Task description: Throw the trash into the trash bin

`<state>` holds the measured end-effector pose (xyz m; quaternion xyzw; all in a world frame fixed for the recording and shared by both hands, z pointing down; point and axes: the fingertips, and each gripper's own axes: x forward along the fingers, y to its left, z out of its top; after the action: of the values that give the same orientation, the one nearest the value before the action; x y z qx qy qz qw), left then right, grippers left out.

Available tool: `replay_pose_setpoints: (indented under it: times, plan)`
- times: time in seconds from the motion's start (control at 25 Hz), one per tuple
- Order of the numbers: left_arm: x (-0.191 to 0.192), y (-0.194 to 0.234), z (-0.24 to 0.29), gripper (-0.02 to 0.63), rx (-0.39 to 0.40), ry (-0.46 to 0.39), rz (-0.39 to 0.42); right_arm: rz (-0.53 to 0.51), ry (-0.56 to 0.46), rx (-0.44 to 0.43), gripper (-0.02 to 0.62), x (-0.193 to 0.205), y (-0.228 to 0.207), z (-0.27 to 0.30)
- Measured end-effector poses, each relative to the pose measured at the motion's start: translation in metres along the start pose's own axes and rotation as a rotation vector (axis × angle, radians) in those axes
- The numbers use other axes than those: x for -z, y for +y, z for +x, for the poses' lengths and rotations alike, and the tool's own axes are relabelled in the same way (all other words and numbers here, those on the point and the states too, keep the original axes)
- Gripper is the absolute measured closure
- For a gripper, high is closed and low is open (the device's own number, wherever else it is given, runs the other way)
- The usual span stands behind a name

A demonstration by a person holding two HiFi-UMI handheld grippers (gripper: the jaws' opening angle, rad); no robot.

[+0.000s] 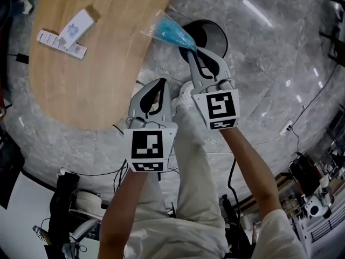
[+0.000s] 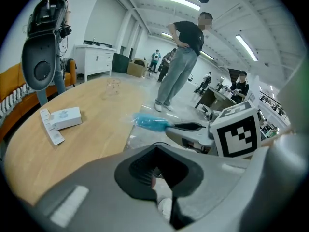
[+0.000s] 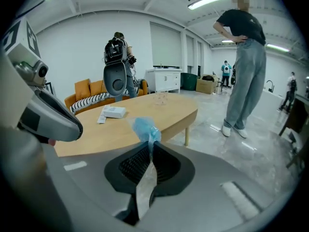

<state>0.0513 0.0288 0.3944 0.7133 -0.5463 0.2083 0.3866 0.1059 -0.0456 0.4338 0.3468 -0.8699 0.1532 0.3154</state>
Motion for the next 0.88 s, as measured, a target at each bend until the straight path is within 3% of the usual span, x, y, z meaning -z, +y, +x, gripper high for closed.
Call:
replay_pose_setpoints:
  times: [0.88]
  plan:
    - [0.052, -0.082, 0.092, 0.606, 0.084, 0.059, 0.099, 0.067, 0.144, 0.099, 0.555, 0.152, -0.09, -0.033]
